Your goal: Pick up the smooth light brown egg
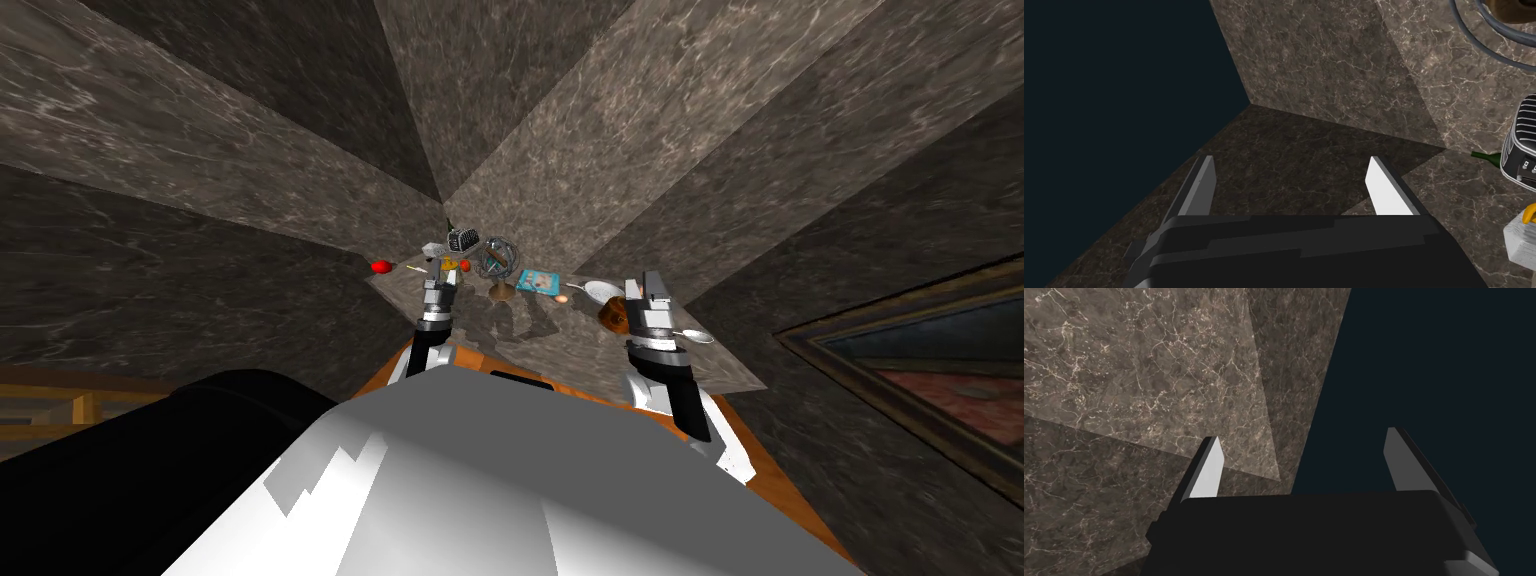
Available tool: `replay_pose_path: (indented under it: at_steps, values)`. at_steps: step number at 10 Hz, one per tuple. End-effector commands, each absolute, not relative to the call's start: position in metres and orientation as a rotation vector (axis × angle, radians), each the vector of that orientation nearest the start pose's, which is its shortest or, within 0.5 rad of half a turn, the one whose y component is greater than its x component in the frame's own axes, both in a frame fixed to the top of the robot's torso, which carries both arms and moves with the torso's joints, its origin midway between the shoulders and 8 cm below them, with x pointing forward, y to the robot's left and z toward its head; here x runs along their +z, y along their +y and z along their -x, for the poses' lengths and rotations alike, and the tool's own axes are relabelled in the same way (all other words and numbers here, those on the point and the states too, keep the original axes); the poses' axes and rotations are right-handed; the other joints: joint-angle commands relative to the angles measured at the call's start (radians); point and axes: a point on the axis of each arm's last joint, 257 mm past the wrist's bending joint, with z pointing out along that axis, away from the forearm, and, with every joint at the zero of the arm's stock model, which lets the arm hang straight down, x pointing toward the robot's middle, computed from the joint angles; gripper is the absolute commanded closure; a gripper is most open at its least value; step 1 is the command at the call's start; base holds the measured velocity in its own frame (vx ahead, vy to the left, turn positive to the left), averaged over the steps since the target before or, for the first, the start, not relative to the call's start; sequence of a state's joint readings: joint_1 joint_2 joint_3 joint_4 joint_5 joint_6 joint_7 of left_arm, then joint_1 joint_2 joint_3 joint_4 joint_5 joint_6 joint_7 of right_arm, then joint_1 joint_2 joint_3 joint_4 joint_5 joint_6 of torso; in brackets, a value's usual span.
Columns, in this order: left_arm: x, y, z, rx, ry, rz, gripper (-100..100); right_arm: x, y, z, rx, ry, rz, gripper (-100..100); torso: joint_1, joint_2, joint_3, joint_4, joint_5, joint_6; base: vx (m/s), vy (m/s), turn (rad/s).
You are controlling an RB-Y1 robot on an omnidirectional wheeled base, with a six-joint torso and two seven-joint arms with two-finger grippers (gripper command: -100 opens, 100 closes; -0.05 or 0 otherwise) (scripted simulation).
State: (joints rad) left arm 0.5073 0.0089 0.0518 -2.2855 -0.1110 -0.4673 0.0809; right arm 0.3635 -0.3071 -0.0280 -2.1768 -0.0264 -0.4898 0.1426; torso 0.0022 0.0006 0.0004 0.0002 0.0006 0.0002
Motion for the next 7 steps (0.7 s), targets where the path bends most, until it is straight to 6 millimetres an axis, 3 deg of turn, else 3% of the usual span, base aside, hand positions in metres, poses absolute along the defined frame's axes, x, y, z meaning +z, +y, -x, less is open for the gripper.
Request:
replay_pose_path:
  at_steps: [1, 7]
  values:
    - [0.018, 0.285, -0.347, -1.243, 0.685, 0.637, 0, 0.013, -0.256, -0.386, 1.140, 0.902, -0.315, -100, 0.000, 0.000, 0.000, 0.000, 0.000, 0.000, -0.003, 0.034, 0.136]
    - [0.018, 0.285, -0.347, -1.243, 0.685, 0.637, 0, -0.030, -0.253, -0.413, 0.979, 1.089, -0.126, -100, 0.000, 0.000, 0.000, 0.000, 0.000, 0.000, -0.004, 0.051, 0.118]
